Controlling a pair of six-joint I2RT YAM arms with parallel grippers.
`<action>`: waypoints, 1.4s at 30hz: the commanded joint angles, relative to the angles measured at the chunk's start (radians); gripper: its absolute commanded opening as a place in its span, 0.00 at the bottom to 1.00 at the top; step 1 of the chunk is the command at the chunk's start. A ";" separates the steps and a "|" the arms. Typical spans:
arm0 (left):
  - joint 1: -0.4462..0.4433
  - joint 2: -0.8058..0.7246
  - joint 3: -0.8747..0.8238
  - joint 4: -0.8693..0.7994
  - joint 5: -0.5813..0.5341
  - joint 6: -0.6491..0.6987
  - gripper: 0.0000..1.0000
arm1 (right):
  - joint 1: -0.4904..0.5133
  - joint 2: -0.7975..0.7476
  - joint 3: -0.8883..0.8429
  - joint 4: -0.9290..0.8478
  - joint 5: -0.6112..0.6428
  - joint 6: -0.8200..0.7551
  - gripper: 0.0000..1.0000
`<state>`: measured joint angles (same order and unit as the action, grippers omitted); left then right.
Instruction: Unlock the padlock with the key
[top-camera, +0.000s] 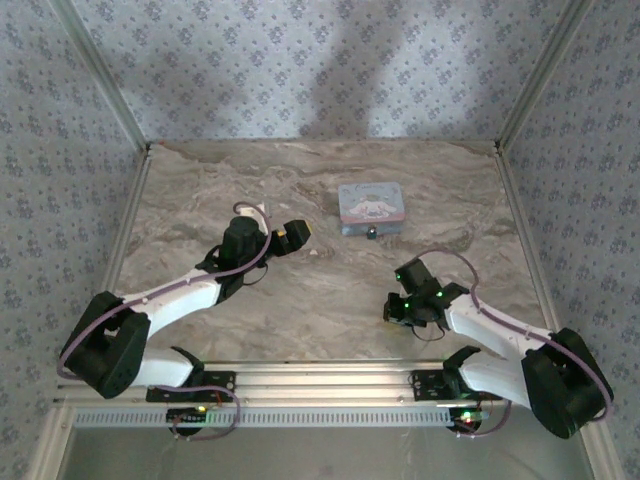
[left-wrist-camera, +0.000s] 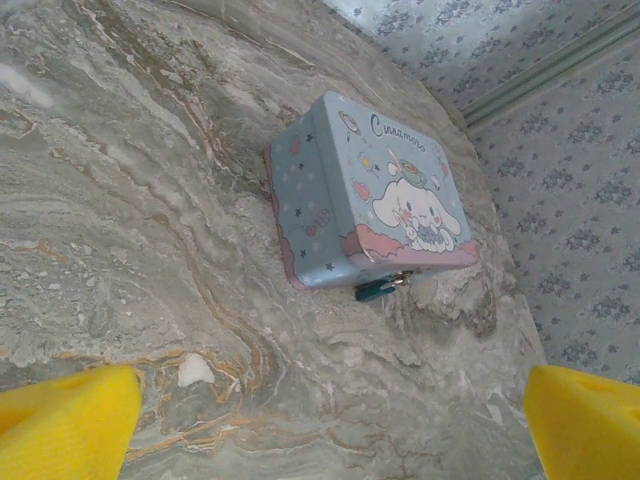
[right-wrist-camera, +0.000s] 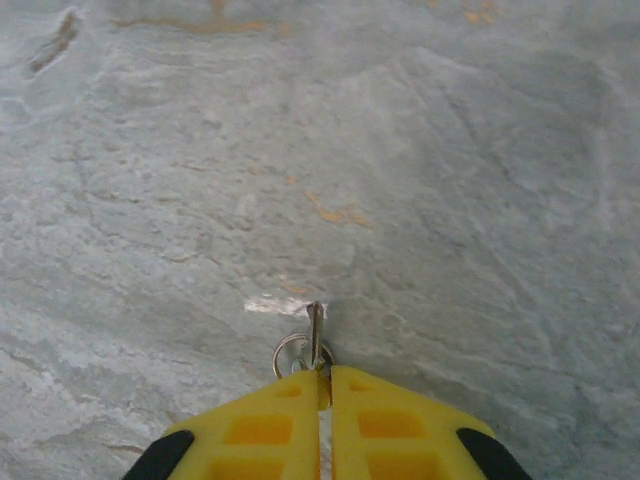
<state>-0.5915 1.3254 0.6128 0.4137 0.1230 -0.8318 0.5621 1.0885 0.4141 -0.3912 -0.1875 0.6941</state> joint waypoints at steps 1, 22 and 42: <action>-0.008 -0.009 0.035 -0.013 -0.016 0.004 0.98 | 0.007 -0.016 0.014 -0.010 0.002 -0.004 0.07; 0.059 -0.091 0.107 -0.004 0.345 0.091 0.92 | 0.000 -0.117 0.143 0.188 -0.014 -0.434 0.00; -0.043 -0.013 0.258 0.019 0.667 0.184 0.55 | -0.032 -0.074 0.340 0.499 -0.423 -0.550 0.00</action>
<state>-0.6254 1.2942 0.8341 0.4381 0.7364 -0.6968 0.5278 0.9966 0.7124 0.0875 -0.5377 0.1627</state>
